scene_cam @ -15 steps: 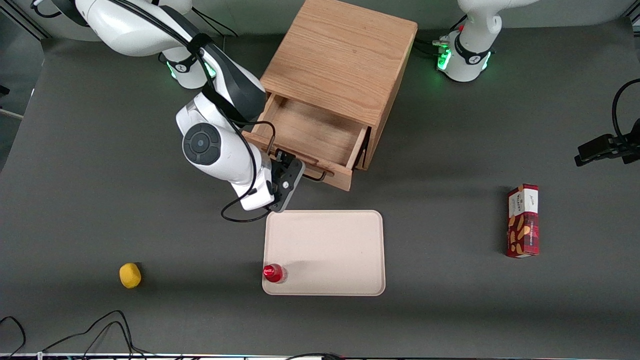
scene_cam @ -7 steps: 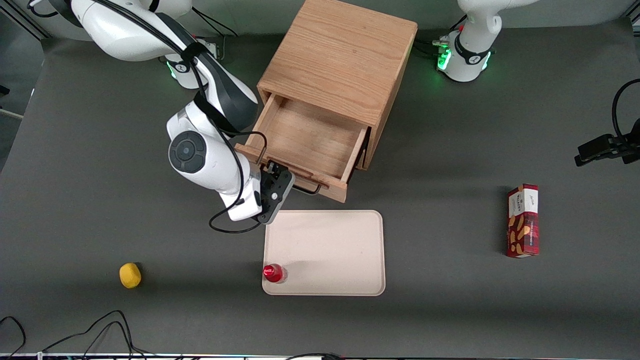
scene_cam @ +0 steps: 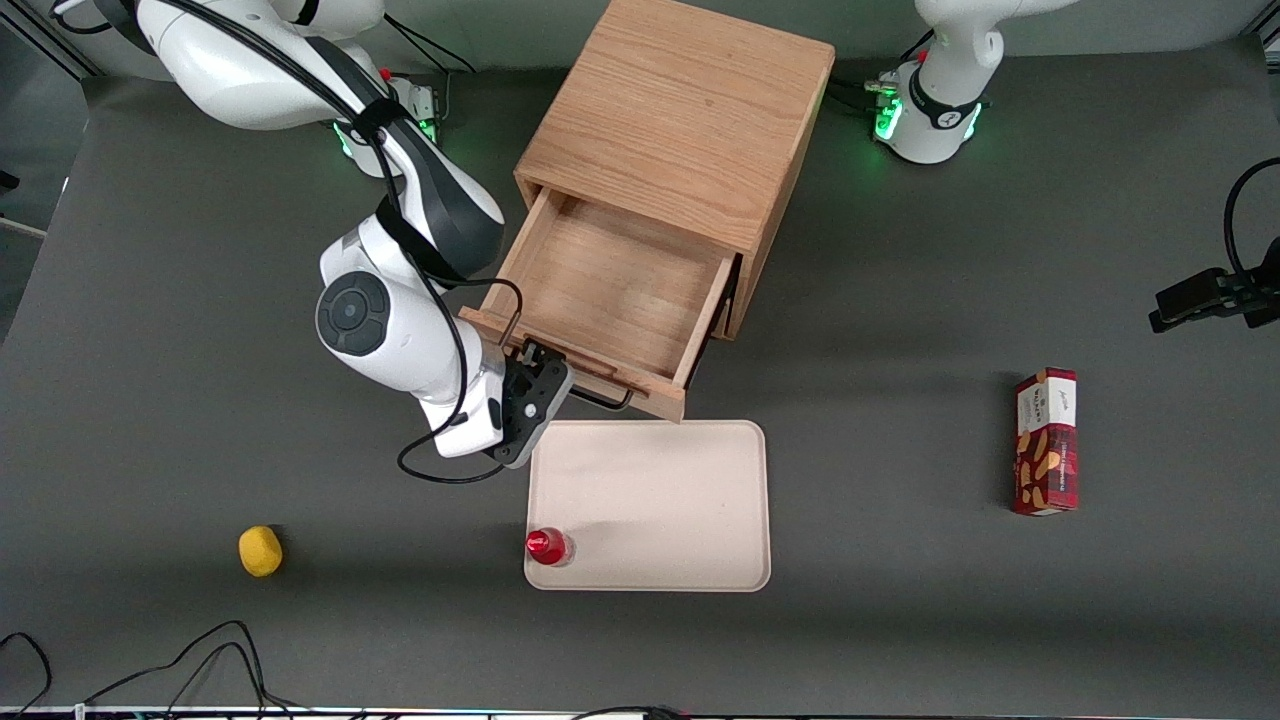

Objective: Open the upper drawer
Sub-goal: 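Pull the upper drawer outward from the cabinet with the right gripper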

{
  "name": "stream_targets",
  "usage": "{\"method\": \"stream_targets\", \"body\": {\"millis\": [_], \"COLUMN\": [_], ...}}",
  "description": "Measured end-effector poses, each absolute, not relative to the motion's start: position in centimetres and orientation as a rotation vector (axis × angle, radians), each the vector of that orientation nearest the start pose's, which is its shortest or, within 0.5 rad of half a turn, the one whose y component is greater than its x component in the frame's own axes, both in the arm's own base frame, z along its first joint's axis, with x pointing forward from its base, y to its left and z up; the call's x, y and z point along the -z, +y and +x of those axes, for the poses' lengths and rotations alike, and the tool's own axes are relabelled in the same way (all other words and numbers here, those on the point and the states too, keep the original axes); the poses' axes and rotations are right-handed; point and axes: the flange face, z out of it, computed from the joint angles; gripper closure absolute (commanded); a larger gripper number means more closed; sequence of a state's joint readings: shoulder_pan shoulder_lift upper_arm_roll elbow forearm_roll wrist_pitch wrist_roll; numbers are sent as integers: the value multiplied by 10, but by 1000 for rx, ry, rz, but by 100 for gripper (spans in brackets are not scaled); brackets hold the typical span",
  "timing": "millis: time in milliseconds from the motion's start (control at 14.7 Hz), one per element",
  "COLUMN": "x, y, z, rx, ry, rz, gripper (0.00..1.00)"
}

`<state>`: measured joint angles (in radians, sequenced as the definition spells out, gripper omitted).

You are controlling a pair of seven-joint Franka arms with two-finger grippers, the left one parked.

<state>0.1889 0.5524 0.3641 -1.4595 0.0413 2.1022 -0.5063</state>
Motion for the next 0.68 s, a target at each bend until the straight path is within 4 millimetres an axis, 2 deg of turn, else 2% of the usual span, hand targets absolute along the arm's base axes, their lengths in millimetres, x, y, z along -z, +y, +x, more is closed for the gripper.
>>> {"method": "stream_targets", "body": {"millis": [682], "x": [-394], "y": [315], "z": [649], "rx": [248], "ry": [-1327], "rz": [-2614], "gripper": [0]}}
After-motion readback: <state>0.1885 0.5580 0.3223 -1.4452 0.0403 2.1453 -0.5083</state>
